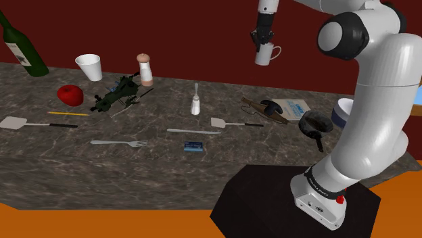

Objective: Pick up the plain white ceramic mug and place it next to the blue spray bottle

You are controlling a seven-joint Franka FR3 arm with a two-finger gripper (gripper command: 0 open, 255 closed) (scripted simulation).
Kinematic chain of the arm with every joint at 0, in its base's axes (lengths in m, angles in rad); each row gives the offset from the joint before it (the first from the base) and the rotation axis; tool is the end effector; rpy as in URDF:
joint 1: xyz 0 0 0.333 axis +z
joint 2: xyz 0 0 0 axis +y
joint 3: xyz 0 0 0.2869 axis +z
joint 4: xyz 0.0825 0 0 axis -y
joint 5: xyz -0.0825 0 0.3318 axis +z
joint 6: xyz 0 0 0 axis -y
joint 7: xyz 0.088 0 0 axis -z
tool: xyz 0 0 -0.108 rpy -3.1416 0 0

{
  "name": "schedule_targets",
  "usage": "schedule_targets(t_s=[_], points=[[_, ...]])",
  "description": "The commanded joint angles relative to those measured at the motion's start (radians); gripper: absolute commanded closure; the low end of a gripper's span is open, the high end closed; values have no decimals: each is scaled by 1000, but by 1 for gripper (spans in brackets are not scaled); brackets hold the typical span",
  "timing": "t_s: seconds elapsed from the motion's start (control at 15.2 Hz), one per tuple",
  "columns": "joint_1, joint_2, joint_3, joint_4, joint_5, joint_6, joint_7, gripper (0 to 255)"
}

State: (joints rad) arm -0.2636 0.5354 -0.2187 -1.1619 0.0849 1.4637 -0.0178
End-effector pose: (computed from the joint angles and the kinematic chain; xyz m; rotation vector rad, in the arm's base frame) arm 0.5646 -0.2480 0.4572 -3.0181 0.6867 0.3455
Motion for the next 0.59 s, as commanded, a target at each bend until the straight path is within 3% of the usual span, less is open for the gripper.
schedule_targets(t_s=[0.0, 0.53], points=[[-3, -2, -3, 38, -1, 14, -1, 255], [-21, 46, -4, 226, 9, -126, -1, 255]])
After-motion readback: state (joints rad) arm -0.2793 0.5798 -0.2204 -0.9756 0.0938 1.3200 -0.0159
